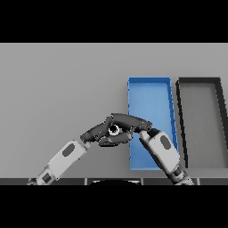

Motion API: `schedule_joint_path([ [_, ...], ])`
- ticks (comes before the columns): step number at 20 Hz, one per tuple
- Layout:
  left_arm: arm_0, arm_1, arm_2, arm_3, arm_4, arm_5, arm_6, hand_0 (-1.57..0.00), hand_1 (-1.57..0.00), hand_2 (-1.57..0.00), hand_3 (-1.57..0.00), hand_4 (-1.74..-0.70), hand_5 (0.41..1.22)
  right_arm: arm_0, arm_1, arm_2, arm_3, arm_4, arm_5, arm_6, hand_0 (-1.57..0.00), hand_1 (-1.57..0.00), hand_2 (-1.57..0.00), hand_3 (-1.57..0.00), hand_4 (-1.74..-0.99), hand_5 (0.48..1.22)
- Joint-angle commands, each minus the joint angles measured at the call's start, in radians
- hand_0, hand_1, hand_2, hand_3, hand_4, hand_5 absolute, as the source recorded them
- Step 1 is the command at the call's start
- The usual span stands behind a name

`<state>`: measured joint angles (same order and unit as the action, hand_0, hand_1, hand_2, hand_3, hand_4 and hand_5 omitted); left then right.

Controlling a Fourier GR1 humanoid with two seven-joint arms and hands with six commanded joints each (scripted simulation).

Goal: Pick up the blue pipe and place it into the blue bin.

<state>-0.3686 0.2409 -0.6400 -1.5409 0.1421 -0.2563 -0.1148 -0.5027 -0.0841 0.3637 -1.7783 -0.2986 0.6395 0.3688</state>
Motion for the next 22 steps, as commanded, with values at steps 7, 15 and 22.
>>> schedule_joint_path([
  [7,-0.021,-0.007,0.010,0.027,-0.068,0.038,0.065,-0.13,-0.11,-0.11,-0.04,-0.85,0.794,0.017,0.054,-0.029,-0.011,0.021,0.020,0.014,-1.57,-1.57,-1.57,-1.57,-1.484,1.217],
  [15,0.015,-0.012,0.027,0.009,-0.022,0.064,0.167,-0.02,-0.02,-0.02,-0.01,-0.87,0.612,0.024,0.084,-0.068,-0.002,0.049,0.032,-0.013,-1.57,-1.57,-1.57,-1.57,-1.491,1.220],
  [22,0.025,0.001,0.015,0.003,-0.032,0.058,0.172,0.00,0.00,0.00,0.00,-0.87,0.529,-0.088,0.084,-0.143,-0.012,-0.375,-0.137,0.238,-1.57,-1.57,-1.57,-1.57,-1.494,1.221],
])
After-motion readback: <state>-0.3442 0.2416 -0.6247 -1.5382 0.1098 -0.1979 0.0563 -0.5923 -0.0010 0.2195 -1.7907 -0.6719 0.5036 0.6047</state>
